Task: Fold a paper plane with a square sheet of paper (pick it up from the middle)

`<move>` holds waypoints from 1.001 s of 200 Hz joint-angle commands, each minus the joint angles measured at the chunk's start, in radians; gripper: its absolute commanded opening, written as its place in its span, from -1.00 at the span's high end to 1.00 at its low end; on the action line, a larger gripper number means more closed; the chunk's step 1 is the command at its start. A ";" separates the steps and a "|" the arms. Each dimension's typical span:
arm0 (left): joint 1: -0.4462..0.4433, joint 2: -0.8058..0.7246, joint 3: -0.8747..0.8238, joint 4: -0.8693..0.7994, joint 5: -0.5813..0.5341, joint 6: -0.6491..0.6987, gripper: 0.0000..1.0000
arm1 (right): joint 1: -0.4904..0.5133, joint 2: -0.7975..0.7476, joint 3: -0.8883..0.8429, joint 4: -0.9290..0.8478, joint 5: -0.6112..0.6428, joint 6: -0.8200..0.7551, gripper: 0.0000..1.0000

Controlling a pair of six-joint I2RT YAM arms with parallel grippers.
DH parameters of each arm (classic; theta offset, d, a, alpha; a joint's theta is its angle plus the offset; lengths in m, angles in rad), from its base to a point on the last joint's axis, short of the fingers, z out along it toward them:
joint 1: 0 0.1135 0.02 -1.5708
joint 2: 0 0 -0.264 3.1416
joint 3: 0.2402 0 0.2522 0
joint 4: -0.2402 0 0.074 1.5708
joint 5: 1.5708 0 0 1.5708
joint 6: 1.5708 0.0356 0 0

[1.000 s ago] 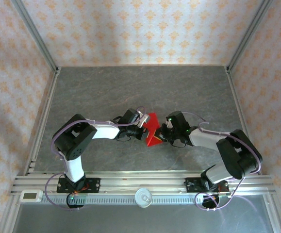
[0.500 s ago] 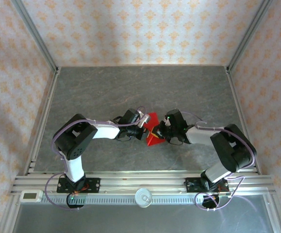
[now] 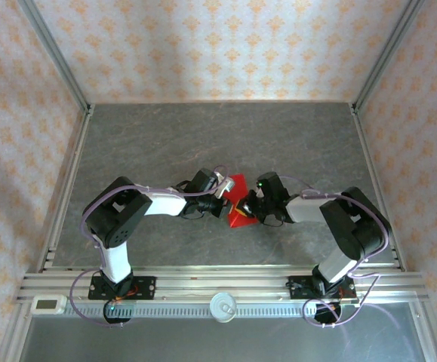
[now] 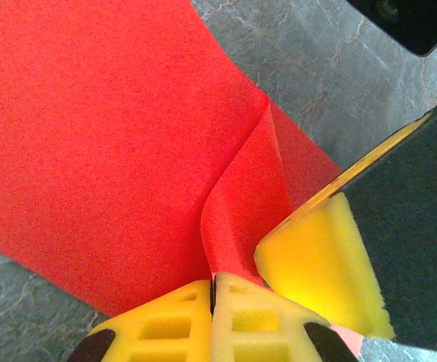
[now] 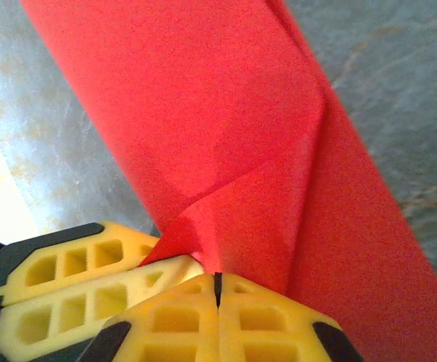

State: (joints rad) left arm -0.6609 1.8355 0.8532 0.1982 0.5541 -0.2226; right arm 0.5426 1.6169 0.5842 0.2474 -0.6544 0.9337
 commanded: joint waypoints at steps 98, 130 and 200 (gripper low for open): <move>-0.008 0.070 0.010 -0.129 -0.030 0.046 0.89 | -0.086 -0.024 0.030 -0.009 -0.003 -0.021 1.00; -0.008 0.070 0.012 -0.137 -0.029 0.052 0.89 | -0.097 0.009 -0.007 -0.031 0.036 -0.037 1.00; -0.008 0.071 0.013 -0.146 -0.026 0.059 0.89 | -0.115 -0.047 0.032 -0.056 0.018 -0.050 1.00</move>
State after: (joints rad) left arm -0.6609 1.8530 0.8829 0.1753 0.5644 -0.1879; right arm 0.4412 1.6142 0.5800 0.2356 -0.6472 0.9081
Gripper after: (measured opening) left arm 0.058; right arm 0.055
